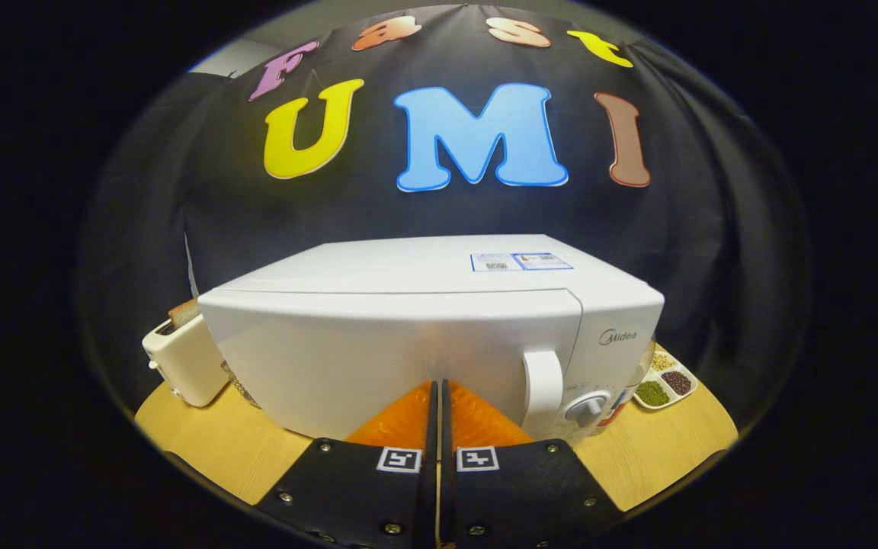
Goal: Open the microwave, put the food inside, and close the microwave door.
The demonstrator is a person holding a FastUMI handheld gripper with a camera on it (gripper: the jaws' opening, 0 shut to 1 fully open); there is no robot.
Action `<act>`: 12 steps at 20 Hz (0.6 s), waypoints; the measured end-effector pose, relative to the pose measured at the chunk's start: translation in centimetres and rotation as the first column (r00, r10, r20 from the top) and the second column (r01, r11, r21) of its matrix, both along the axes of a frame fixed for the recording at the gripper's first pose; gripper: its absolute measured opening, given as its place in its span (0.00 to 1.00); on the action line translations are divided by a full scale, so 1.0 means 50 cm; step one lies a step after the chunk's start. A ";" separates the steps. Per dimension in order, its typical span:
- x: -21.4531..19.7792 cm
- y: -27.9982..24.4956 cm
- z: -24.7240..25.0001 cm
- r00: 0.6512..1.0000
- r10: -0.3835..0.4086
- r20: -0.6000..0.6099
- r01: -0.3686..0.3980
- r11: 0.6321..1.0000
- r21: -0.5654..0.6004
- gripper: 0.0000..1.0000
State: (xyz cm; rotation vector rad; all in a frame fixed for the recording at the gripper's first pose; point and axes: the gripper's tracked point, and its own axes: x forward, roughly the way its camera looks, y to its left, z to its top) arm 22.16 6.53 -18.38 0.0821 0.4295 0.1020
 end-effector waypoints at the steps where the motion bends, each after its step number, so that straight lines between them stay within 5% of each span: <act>1: -0.014 0.001 0.019 1.000 0.000 0.017 0.000 1.000 0.000 0.03; 12: -0.207 -0.030 0.193 0.985 -0.015 0.171 0.017 1.000 -0.011 0.03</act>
